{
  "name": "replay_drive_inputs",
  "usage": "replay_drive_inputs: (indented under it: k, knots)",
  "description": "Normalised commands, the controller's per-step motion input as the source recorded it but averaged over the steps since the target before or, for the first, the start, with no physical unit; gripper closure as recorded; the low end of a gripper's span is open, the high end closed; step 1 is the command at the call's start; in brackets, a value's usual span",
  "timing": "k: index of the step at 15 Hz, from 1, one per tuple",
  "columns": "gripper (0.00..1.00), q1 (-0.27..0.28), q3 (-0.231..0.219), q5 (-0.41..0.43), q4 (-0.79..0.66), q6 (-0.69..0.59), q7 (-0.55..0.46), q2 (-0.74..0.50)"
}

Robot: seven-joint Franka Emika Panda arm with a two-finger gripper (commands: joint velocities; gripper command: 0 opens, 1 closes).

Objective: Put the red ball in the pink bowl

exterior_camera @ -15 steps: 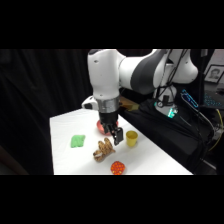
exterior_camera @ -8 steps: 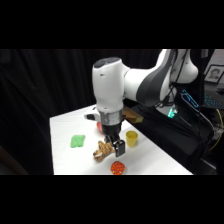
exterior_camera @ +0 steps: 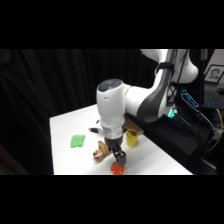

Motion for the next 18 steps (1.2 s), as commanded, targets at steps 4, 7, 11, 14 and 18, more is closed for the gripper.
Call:
replay_drive_inputs:
  k: [4,7,11,14,18]
  knots:
    - [0.0,0.157,-0.095,-0.094,0.07,0.18,0.17,0.12]
    - [0.0,0.124,-0.099,-0.09,0.11,0.15,0.14,0.13]
    - [0.0,0.099,-0.07,-0.072,0.13,0.15,0.08,0.15]
    - [0.0,0.087,-0.057,-0.046,0.14,0.12,0.05,0.12]
    - [0.0,0.098,-0.091,-0.067,0.14,0.11,0.06,0.11]
